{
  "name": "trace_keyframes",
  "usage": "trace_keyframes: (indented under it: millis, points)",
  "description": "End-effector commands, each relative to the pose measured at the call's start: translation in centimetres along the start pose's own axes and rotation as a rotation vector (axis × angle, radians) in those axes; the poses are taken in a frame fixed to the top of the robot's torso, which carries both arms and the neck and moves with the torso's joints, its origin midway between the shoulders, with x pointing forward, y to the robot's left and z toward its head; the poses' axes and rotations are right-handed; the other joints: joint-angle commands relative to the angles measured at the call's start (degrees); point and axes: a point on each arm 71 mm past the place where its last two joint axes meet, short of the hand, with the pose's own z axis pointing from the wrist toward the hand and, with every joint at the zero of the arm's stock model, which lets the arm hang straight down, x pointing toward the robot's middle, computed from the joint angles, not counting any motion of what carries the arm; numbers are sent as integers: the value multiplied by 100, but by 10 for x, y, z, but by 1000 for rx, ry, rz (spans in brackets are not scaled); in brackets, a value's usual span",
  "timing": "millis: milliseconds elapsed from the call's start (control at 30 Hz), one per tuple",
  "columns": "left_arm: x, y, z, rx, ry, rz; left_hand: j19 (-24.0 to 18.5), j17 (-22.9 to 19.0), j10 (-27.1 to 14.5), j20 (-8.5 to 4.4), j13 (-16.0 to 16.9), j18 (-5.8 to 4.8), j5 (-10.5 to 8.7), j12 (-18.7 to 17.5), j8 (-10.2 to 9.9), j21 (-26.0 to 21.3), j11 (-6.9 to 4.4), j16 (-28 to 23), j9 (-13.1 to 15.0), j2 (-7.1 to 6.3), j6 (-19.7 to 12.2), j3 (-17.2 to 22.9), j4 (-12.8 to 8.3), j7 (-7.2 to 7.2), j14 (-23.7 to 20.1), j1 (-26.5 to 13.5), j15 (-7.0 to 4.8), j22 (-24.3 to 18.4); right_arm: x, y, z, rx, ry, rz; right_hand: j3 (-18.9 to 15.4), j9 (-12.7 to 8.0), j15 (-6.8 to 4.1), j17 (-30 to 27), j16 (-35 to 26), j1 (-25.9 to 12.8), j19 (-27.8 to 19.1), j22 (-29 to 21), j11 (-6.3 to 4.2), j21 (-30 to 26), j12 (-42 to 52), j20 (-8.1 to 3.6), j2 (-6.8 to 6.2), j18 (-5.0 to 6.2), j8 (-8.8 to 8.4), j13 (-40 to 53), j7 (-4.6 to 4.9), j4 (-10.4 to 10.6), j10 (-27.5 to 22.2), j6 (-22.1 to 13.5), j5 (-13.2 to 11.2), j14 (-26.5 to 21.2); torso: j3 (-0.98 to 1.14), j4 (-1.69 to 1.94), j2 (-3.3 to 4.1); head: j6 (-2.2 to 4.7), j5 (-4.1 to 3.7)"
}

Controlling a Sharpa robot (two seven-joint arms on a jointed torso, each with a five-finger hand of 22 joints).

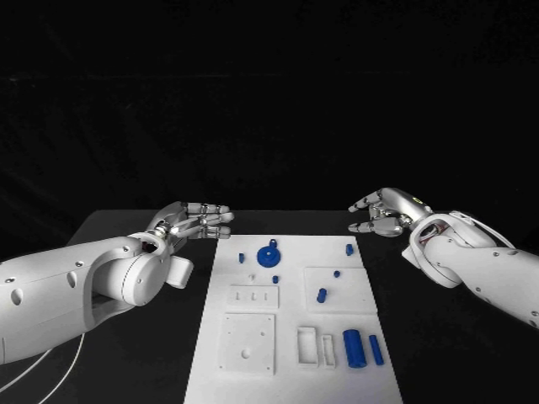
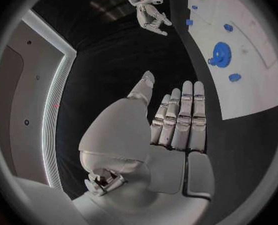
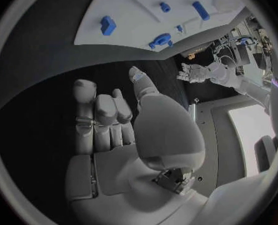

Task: Assemble the parts on the task board

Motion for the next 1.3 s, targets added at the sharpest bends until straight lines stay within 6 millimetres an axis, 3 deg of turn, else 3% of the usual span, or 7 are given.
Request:
trace_keyframes:
  millis: [33,233,400,667,733,833,1300]
  points:
    - [0,-2,1,20,4,-7,11,8,84,-50,7,9,29,11,16,27,-19,8,8,76,44,-9,-52,3,29,16,-15,-1,4,-7,-1,-23,72,67,77,-5,-66,12,-28,-66,222,254,-51,-47,-28,-64,54,-51,-15,0,-46,-168,-22,-8,65,-5,13,-10,-2,-18,-22]
    - [0,-2,2,20,7,-6,8,7,121,-52,7,5,31,9,15,29,-28,1,8,91,44,-20,-63,2,25,18,-16,-2,11,-22,-4,2,115,40,99,-5,-41,64,10,-140,256,326,-25,-61,5,-53,89,-57,-16,19,-19,-388,8,2,70,18,6,13,6,-25,-57]
    - [-1,-2,2,20,4,-4,2,7,100,-51,5,3,30,3,13,28,-21,-10,6,92,7,-38,-78,6,20,18,-11,-3,19,-29,-7,17,142,36,12,-5,-36,85,18,-142,264,345,-9,-76,0,-46,97,-42,-14,11,4,-419,6,-82,52,16,33,10,9,-35,-48]
    - [-2,-2,3,20,6,-3,0,7,71,-48,6,7,28,5,14,30,-14,-13,6,94,-3,-46,-86,8,22,21,-9,-3,30,-36,-7,44,191,42,-21,-4,-38,59,-28,16,249,339,-17,-156,-47,-42,89,-34,-16,-20,10,-488,-41,-302,-96,-9,0,32,10,-53,-66]
    - [-2,-2,3,19,5,-2,-1,7,60,-47,6,7,27,5,13,30,-11,-15,6,96,-9,-49,-86,10,21,18,-8,-4,32,-36,-8,48,203,44,-19,-3,-38,54,-35,34,249,342,-16,-155,-49,-44,98,-38,-12,-21,14,-494,-43,-306,-94,-13,3,26,5,-58,-60]
    - [-3,-1,3,18,3,-1,-4,7,32,-45,5,7,28,3,13,29,-3,-16,5,86,-17,-56,-84,11,19,11,-4,-4,36,-37,-9,52,219,47,43,-3,-15,61,-29,40,253,350,22,-159,-45,-29,112,-26,-12,-20,61,-569,-48,-284,266,-11,10,13,4,-56,-42]
    - [-3,-1,3,14,4,3,-5,7,-22,-39,6,14,27,6,13,30,11,-17,5,74,-33,-52,-77,16,14,9,0,-5,44,-37,-9,56,241,35,46,-3,-8,80,-11,-64,265,353,31,-153,-18,-19,133,-9,-11,-9,77,-614,-36,-267,125,-1,6,14,-1,-64,-50]
